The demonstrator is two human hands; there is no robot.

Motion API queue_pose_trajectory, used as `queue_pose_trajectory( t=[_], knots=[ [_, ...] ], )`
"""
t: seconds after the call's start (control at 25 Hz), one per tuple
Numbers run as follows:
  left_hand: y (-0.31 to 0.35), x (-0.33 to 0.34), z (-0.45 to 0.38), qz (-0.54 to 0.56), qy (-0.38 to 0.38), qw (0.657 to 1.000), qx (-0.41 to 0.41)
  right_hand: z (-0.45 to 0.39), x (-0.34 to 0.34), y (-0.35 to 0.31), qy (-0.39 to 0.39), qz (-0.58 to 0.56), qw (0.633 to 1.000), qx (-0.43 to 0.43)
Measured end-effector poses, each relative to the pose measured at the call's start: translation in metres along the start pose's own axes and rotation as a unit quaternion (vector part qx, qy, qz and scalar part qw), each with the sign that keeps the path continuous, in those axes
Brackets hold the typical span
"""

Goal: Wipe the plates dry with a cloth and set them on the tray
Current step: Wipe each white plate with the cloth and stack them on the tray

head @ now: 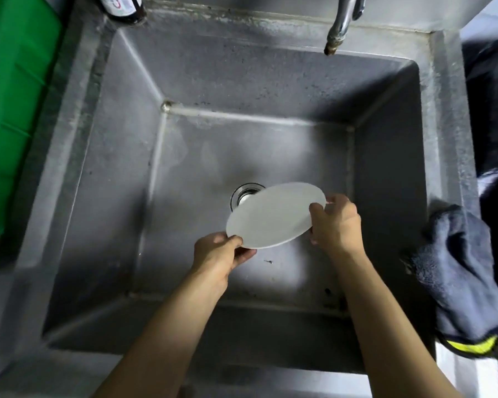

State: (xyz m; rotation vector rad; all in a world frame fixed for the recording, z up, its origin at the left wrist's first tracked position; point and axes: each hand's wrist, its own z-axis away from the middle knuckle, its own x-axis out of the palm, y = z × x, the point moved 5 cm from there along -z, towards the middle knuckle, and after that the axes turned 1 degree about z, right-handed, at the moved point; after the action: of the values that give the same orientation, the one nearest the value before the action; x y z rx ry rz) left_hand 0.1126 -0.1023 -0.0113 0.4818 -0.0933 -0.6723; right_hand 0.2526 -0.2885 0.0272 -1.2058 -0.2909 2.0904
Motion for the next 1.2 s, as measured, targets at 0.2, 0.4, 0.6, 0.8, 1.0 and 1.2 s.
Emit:
queue_pose_trajectory(
  t=[0.2,0.4,0.6,0.8,1.0,1.2],
  knots=[
    [0.005,-0.019,0.015,-0.009,0.022,1.0,-0.009,0.023,0.009,0.014,-0.02,0.001,0.999,0.048],
    [0.017,-0.03,0.018,-0.021,0.036,0.998,0.046,0.038,0.018,0.022,-0.047,-0.031,0.997,0.056],
    [0.021,-0.031,0.024,0.002,-0.001,0.997,0.074,0.05,0.018,0.03,-0.032,-0.086,0.994,0.052],
    [0.011,-0.013,0.053,0.037,-0.173,0.984,0.017,0.081,0.019,0.024,-0.024,-0.24,0.97,0.019],
    [0.01,-0.003,0.078,0.118,-0.233,0.965,0.015,0.105,0.009,0.03,-0.047,-0.297,0.953,0.03],
    [0.018,-0.004,0.102,0.075,-0.232,0.969,0.041,0.117,-0.062,0.037,0.105,-0.114,0.984,-0.087]
  ],
)
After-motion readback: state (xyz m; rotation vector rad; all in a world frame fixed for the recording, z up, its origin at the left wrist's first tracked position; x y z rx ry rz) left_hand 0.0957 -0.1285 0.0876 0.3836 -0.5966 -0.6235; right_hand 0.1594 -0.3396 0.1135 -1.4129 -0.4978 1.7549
